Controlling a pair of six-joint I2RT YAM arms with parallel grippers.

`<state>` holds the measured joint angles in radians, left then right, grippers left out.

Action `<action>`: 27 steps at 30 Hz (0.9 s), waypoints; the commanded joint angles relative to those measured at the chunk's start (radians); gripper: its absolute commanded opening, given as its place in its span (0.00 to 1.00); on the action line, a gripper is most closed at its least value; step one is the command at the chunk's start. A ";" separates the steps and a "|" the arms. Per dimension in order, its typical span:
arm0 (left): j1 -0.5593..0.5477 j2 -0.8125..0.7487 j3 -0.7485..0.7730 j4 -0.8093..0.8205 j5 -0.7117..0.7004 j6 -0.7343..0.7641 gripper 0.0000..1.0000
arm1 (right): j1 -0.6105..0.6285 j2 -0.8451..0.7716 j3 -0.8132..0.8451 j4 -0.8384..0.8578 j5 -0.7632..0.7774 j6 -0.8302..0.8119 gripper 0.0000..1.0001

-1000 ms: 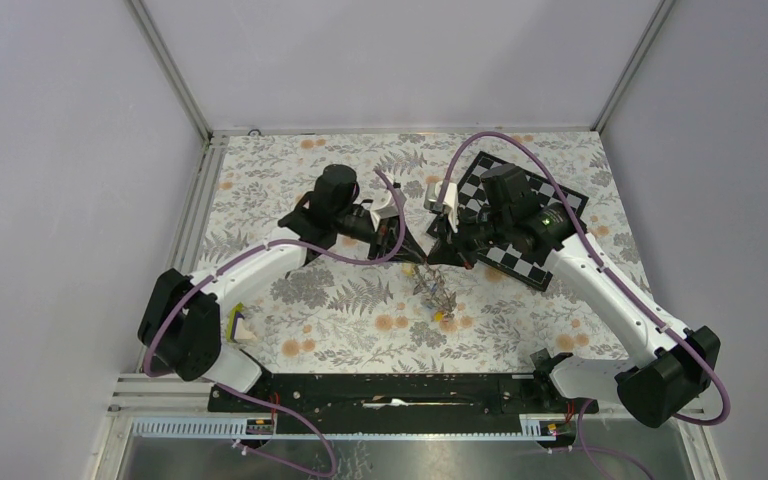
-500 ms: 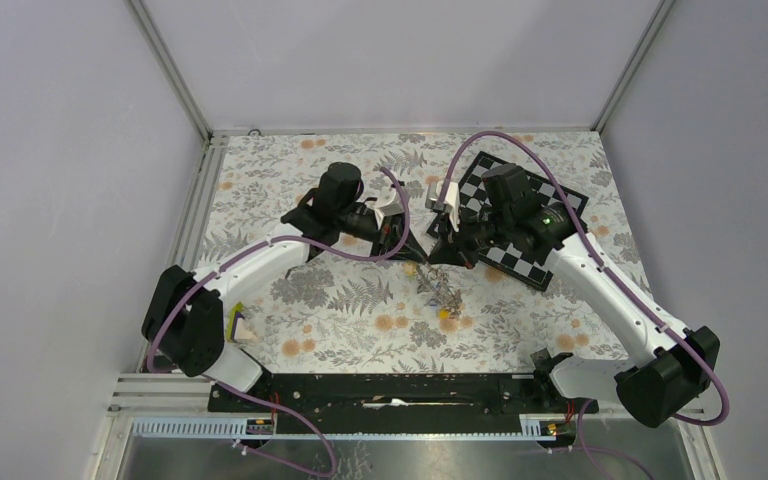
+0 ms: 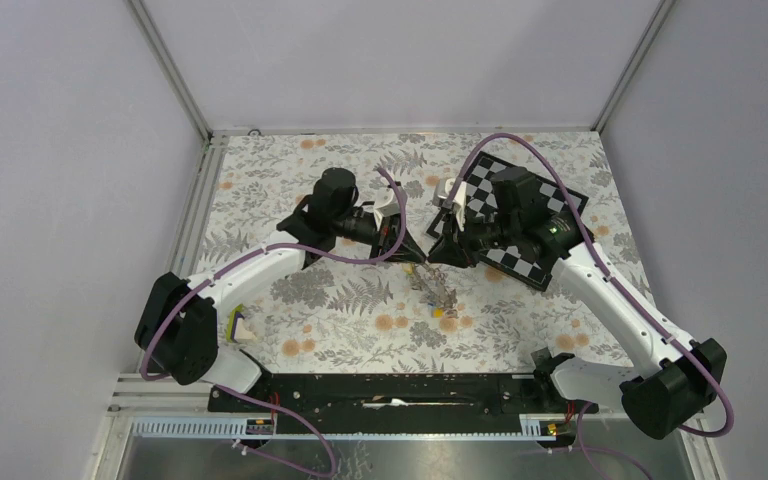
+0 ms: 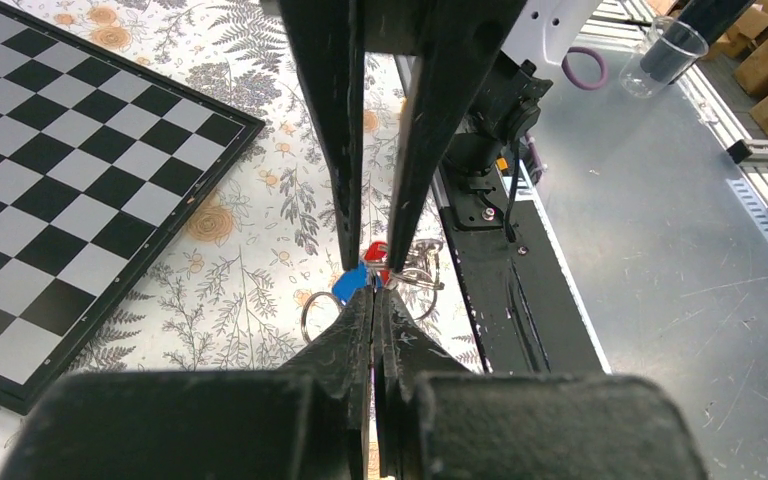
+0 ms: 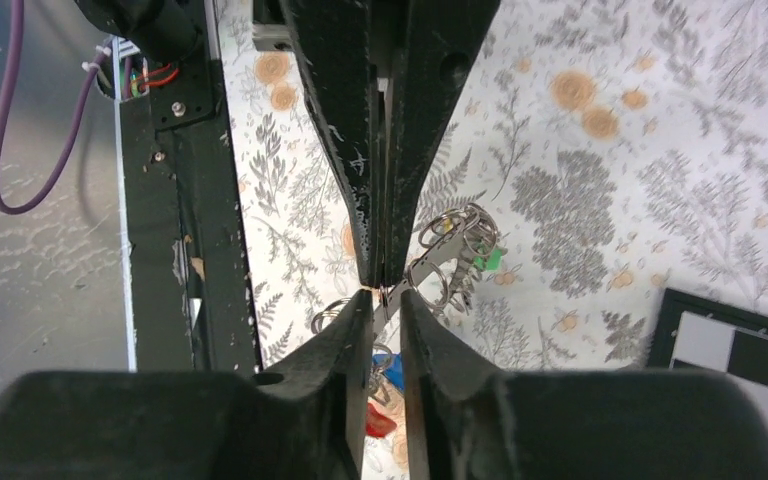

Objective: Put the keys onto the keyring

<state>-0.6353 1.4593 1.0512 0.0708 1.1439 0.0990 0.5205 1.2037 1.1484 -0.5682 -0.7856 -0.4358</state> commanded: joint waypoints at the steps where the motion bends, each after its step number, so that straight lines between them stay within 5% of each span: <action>1: 0.021 -0.050 -0.031 0.184 0.024 -0.120 0.00 | -0.029 -0.071 -0.023 0.127 -0.077 0.044 0.27; 5: 0.045 -0.056 -0.105 0.444 0.060 -0.317 0.00 | -0.050 -0.100 -0.062 0.173 -0.110 0.065 0.39; 13: 0.052 -0.013 -0.233 1.018 0.054 -0.771 0.00 | -0.059 -0.107 -0.108 0.234 -0.154 0.080 0.45; 27: 0.051 -0.019 -0.255 1.011 0.034 -0.764 0.00 | -0.059 -0.067 -0.119 0.297 -0.221 0.113 0.43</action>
<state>-0.5846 1.4559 0.7933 0.9970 1.1812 -0.6598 0.4683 1.1259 1.0267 -0.3225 -0.9451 -0.3454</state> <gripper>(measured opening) 0.009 0.447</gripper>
